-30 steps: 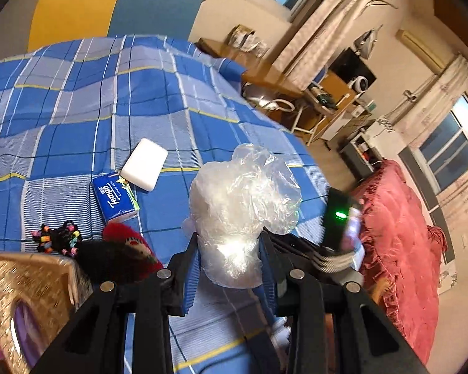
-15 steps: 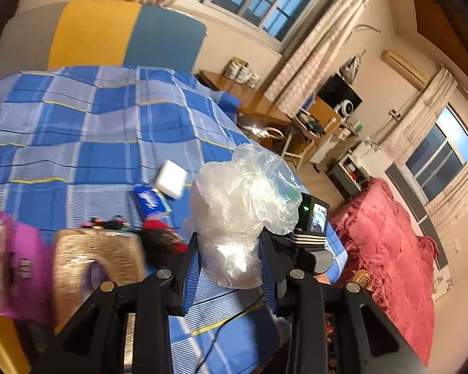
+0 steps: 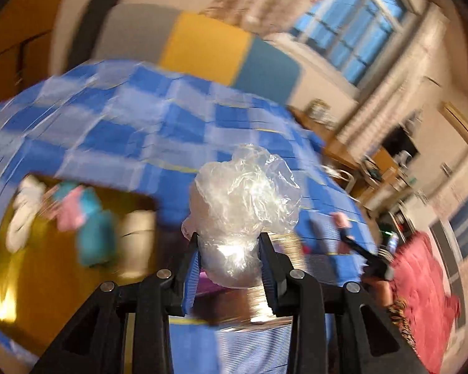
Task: Organize soft objects
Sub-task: 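Carry the clear plastic bag into the gold tray and open the left gripper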
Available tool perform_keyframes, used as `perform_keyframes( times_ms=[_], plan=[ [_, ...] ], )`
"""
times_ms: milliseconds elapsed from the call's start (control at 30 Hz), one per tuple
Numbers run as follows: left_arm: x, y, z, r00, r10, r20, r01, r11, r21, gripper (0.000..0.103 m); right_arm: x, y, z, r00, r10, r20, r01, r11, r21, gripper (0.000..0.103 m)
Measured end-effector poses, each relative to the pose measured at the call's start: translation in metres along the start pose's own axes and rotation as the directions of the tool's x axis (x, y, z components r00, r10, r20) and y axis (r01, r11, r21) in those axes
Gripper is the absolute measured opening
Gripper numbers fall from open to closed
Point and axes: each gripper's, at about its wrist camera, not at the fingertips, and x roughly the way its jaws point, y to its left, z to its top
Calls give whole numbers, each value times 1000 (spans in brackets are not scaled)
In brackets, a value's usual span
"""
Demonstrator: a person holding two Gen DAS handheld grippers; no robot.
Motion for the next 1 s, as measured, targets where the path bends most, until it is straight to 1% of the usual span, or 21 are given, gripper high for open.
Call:
perform_keyframes(
  times_ms=[133,167,300,333,367,400,467,533,600,700,767,833,867,900,933,967,1000],
  plan=[
    [0,63,-11,996,82,-44,-87,991,-105,34,0,-2,-1,1000,-22,18,22,1000,1,35],
    [3,81,-15,992,111,-59,-117,985,-123,34,-2,-1,-2,999,-43,31,43,999,-7,35],
    [16,130,-28,973,180,-143,-203,965,-165,34,-9,9,-6,991,-107,81,112,992,-65,35],
    [19,137,-30,968,189,-162,-216,962,-167,34,-13,12,-7,989,-114,97,122,990,-76,35],
    [24,149,-33,959,208,-192,-241,956,-169,34,-19,16,-8,987,-112,115,121,989,-79,35],
    [25,158,-36,956,217,-198,-252,952,-172,34,-26,18,-9,986,-106,131,116,991,-73,35],
    [31,175,-40,941,242,-236,-284,945,-164,34,-40,23,-11,983,-91,157,102,993,-58,35],
    [34,189,-43,934,259,-245,-304,938,-168,34,-55,30,-15,983,-70,170,80,996,-51,35],
    [36,198,-44,926,275,-260,-321,934,-156,34,-71,40,-20,981,-48,188,60,997,-57,35],
    [38,209,-43,919,285,-273,-334,930,-153,35,-99,57,-28,975,-8,221,25,997,-76,35],
    [34,213,-43,910,316,-268,-364,919,-151,36,-118,71,-33,971,22,238,-1,996,-87,35],
    [30,216,-42,885,377,-272,-423,896,-133,40,-133,85,-37,966,49,253,-23,994,-104,36],
    [26,215,-43,870,411,-272,-456,881,-124,42,-141,95,-39,963,69,259,-39,992,-120,35],
    [23,216,-44,850,452,-271,-494,862,-112,43,-146,102,-40,961,84,262,-51,990,-131,35],
    [21,216,-44,838,474,-270,-515,851,-104,45,-152,111,-41,958,104,268,-66,987,-144,35],
    [19,218,-44,834,482,-269,-523,846,-103,46,-159,122,-41,953,126,276,-85,984,-157,36],
    [14,222,-46,841,474,-262,-515,850,-114,48,-164,130,-42,949,146,281,-102,981,-165,36]
  ],
)
